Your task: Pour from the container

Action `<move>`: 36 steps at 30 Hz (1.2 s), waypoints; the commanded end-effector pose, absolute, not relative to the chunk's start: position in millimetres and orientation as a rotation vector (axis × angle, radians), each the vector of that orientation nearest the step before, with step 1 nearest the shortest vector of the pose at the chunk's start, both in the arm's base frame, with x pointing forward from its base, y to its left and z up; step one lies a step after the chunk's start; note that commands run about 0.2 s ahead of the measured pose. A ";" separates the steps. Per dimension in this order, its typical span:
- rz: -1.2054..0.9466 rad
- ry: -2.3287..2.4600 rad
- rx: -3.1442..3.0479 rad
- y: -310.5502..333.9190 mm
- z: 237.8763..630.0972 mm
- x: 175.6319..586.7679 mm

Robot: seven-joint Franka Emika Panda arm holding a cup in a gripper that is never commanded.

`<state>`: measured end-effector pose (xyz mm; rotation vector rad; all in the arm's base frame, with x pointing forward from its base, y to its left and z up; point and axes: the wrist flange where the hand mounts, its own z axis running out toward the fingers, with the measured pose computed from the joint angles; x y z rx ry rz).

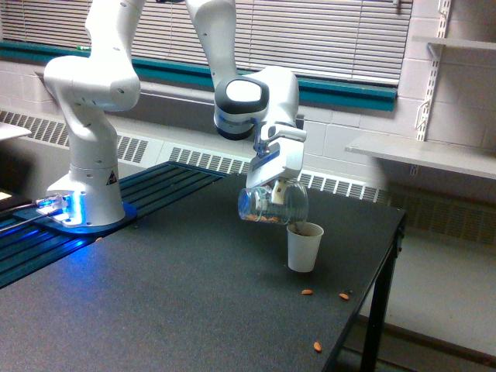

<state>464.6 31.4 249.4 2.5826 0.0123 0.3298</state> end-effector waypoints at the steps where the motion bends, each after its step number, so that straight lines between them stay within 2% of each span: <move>1: 0.354 0.015 2.571 29.4 256.8 471.6; 24: 0.324 0.057 2.582 30.2 252.5 463.9; 36: 0.390 0.006 2.553 22.8 265.5 473.5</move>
